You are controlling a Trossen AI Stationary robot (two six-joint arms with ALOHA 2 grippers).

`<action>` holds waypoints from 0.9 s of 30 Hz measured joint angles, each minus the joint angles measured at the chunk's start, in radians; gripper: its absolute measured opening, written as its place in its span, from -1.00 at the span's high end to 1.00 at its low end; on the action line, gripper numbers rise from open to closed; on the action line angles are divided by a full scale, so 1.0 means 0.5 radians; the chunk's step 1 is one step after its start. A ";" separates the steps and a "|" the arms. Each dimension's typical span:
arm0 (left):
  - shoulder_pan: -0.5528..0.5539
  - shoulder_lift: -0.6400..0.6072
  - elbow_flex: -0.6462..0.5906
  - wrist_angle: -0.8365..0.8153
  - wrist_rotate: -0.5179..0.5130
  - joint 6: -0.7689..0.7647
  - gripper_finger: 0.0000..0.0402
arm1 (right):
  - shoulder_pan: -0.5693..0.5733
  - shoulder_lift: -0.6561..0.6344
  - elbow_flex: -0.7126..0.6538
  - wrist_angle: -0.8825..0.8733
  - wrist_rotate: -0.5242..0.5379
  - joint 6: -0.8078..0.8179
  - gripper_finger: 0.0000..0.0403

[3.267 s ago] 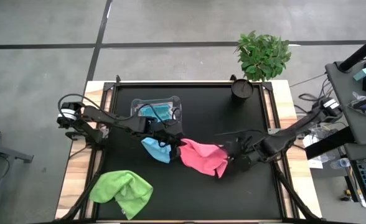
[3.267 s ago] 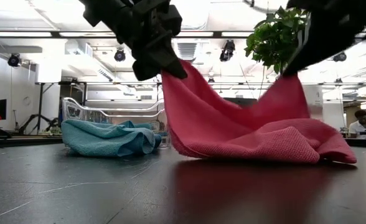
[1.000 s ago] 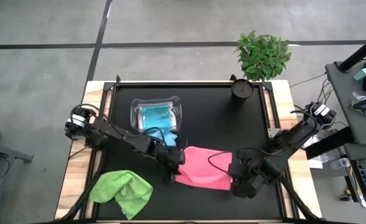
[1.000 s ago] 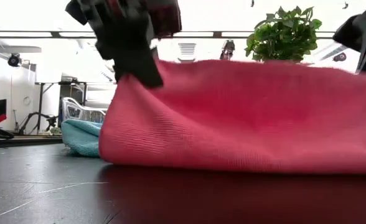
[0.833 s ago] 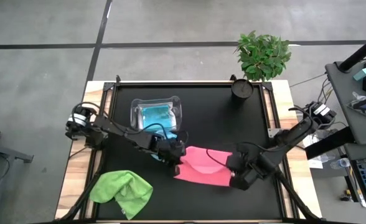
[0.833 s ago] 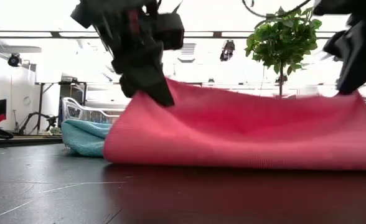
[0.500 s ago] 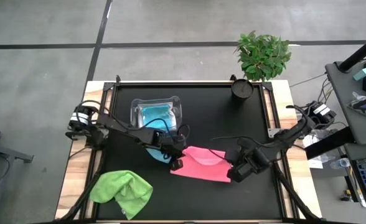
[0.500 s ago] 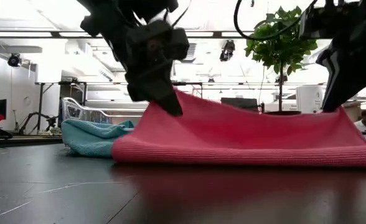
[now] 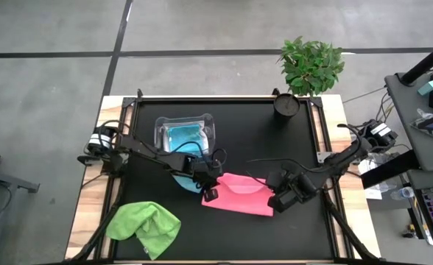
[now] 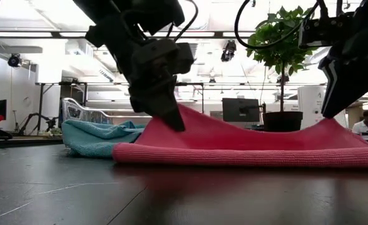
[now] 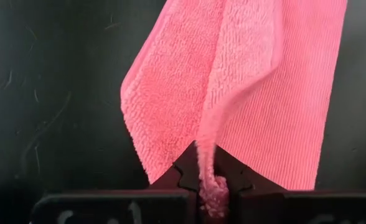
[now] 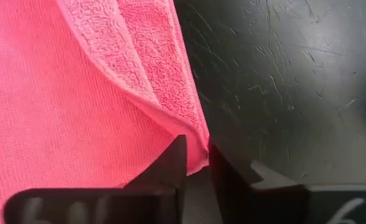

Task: Fold microfiber towels
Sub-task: Fold the pink microfiber cloth

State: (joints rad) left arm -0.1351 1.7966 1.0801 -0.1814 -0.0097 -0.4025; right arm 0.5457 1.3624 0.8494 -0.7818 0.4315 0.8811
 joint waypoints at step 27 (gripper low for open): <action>0.009 -0.442 0.001 -0.046 -0.277 0.400 0.18 | 0.003 0.036 -0.042 0.775 0.012 -0.303 0.56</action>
State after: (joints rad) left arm -0.1307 1.5754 1.0805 -0.2043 -0.1481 -0.2025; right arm 0.5472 1.3802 0.8283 -0.3942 0.4378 0.7296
